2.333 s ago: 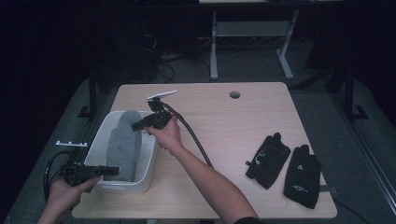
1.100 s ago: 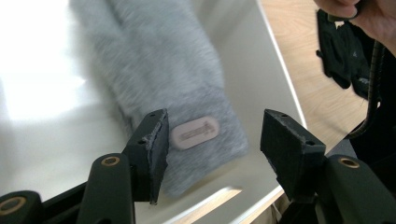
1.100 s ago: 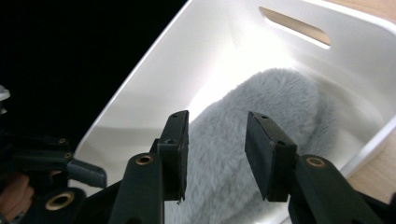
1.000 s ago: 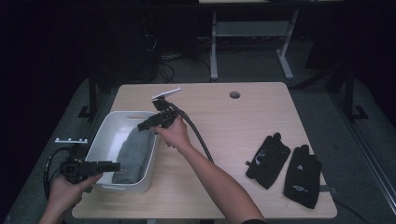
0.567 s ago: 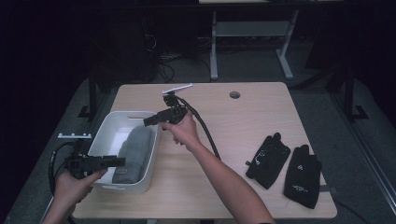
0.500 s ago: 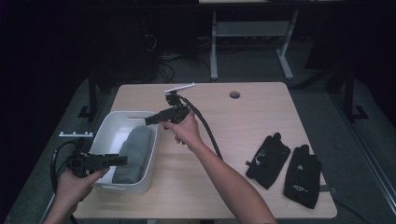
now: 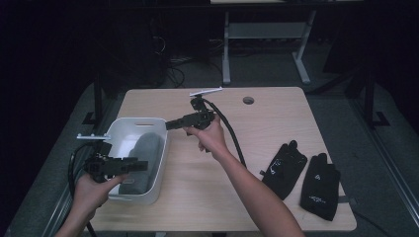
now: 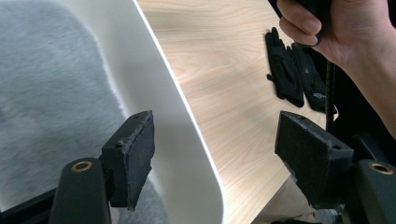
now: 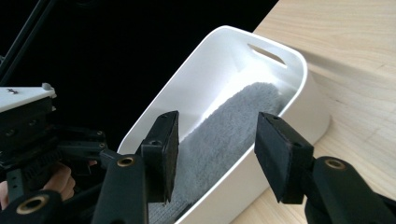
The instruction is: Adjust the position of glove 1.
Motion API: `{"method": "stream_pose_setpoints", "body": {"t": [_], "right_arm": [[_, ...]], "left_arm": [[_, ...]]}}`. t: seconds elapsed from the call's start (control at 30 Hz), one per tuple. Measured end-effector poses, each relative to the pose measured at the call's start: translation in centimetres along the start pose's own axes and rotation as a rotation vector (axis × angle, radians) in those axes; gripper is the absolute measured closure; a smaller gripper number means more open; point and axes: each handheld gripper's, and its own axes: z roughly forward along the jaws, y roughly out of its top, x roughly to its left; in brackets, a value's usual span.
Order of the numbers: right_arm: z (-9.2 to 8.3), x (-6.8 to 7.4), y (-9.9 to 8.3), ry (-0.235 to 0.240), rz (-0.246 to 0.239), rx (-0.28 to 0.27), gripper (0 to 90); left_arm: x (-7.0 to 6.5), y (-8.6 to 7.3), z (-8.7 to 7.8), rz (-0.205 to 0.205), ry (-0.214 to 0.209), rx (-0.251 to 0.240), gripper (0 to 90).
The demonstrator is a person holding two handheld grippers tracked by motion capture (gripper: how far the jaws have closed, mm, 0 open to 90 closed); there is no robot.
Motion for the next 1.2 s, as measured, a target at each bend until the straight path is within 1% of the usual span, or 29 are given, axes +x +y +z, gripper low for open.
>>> {"method": "stream_pose_setpoints", "body": {"t": [0.03,0.07,0.13,0.3,0.43,0.47,0.5,0.57,0.67,0.7,0.73,0.83,0.87,0.9,0.93,1.0,1.03,1.07,1.1,1.13,1.17,1.2], "right_arm": [[-0.2,0.0,0.0,0.0,0.002,-0.003,49.2],[-0.2,0.0,0.0,0.0,0.002,-0.003,49.2],[-1.0,-0.2,-0.1,-0.003,0.001,-0.01,48.8],[-2.2,-0.4,-0.3,-0.006,0.009,-0.019,48.6],[-3.1,-0.7,-0.5,-0.009,0.011,-0.026,48.2],[-3.1,-0.7,-0.5,-0.009,0.011,-0.026,48.2],[-3.6,-0.8,-0.6,-0.012,0.023,-0.029,48.0],[-4.1,-0.9,-0.8,-0.011,0.022,-0.035,47.8],[-4.5,-1.0,-0.9,-0.011,0.023,-0.039,47.6],[-5.0,-1.1,-1.0,-0.009,0.025,-0.042,47.5],[-5.3,-1.2,-1.1,-0.009,0.024,-0.042,47.3],[-6.4,-1.5,-1.4,-0.016,0.022,-0.049,47.2],[-6.4,-1.5,-1.4,-0.016,0.022,-0.049,47.2],[-7.1,-1.6,-1.6,-0.021,0.026,-0.056,47.2],[-7.4,-1.6,-1.6,-0.023,0.026,-0.058,47.0],[-8.3,-1.7,-1.8,-0.015,0.021,-0.074,46.9],[-8.7,-1.7,-1.9,-0.017,0.023,-0.079,46.8],[-8.7,-1.7,-1.9,-0.017,0.023,-0.079,46.8],[-9.5,-2.0,-2.2,-0.027,0.03,-0.085,46.8],[-9.5,-2.0,-2.2,-0.027,0.03,-0.085,46.8],[-10.3,-2.2,-2.4,-0.038,0.035,-0.094,46.8],[-10.6,-2.4,-2.6,-0.039,0.042,-0.098,46.8]], "left_arm": [[-0.3,0.1,0.4,-0.001,-0.005,0.0,28.5],[-0.3,0.1,0.4,-0.001,-0.005,0.0,28.5],[-0.6,0.3,0.7,0.012,-0.01,0.006,28.2],[-1.1,0.6,1.1,0.014,-0.016,0.004,27.9],[-1.6,0.8,1.6,0.027,-0.026,0.008,27.8],[-1.6,0.8,1.6,0.027,-0.026,0.008,27.7],[-1.9,0.9,1.8,0.035,-0.029,0.012,27.7],[-2.2,0.9,2.1,0.039,-0.031,0.012,27.7],[-2.5,1.1,2.4,0.036,-0.034,0.013,27.7],[-2.8,1.2,2.7,0.043,-0.036,0.017,27.7],[-2.8,1.2,2.7,0.043,-0.036,0.017,27.7],[-3.6,1.6,3.4,0.063,-0.047,0.027,27.6],[-3.6,1.6,3.4,0.063,-0.047,0.027,27.7],[-3.9,1.8,3.8,0.078,-0.051,0.034,27.6],[-3.9,1.8,3.8,0.078,-0.051,0.034,27.6],[-4.4,1.9,4.4,0.093,-0.063,0.041,27.5],[-4.5,1.9,4.8,0.095,-0.067,0.041,27.2],[-4.5,1.9,4.8,0.095,-0.067,0.041,27.1],[-4.8,2.0,5.3,0.097,-0.076,0.046,27.1],[-4.8,2.0,5.3,0.097,-0.076,0.046,27.1],[-5.1,2.0,5.8,0.1,-0.084,0.049,26.9],[-5.2,2.1,6.0,0.105,-0.088,0.054,26.8]]}}
